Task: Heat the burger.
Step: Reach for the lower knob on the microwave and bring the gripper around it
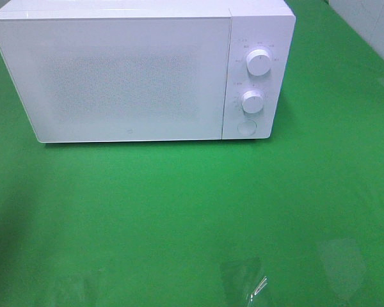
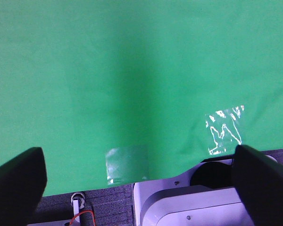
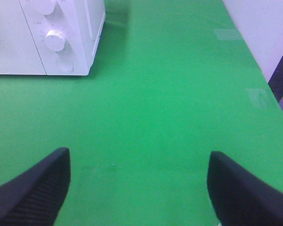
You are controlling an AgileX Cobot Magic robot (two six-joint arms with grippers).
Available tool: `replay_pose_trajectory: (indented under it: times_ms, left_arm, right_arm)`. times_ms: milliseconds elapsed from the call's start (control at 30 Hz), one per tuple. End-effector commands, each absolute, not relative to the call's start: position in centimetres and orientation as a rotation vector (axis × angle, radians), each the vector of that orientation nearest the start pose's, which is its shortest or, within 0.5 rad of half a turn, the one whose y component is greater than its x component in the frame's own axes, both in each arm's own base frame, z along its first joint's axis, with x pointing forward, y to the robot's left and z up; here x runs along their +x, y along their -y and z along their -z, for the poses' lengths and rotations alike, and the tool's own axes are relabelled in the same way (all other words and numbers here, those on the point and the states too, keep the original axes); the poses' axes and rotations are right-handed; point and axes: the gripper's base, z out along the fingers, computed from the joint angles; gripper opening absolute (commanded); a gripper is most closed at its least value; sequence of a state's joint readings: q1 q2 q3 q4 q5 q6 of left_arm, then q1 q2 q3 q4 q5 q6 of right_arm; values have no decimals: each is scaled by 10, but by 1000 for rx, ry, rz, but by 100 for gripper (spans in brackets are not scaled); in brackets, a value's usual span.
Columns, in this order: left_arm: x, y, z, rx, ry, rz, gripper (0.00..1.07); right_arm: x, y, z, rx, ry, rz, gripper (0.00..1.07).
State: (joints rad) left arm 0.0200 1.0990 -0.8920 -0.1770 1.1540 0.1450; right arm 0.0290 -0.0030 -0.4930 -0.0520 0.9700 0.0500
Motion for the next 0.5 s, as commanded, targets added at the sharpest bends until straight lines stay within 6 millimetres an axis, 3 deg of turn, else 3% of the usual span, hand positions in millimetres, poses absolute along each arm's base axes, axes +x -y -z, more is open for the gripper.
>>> replay_pose_trajectory:
  times_ms: [33,200,267,400,500]
  left_arm:
    - [156,12,-287,123,-2766,203,100]
    - [130,12,-284,133,-2692,189,100]
    - [104,11,-280,140,-2610,160,100]
    - [82,10,-274,147,-2527,123,100]
    - [76,10,-270,148,-2517,121,100]
  right_arm:
    - [-5,4,-283,16,-1922,10,76]
    - [-5,4,-283,16,-1922,10,76]
    - [-5,4,-283,16,-1922,10,76]
    - [-5,4,-283,16,-1922,10,76]
    - [-5,4,-283,16,-1922,10,76]
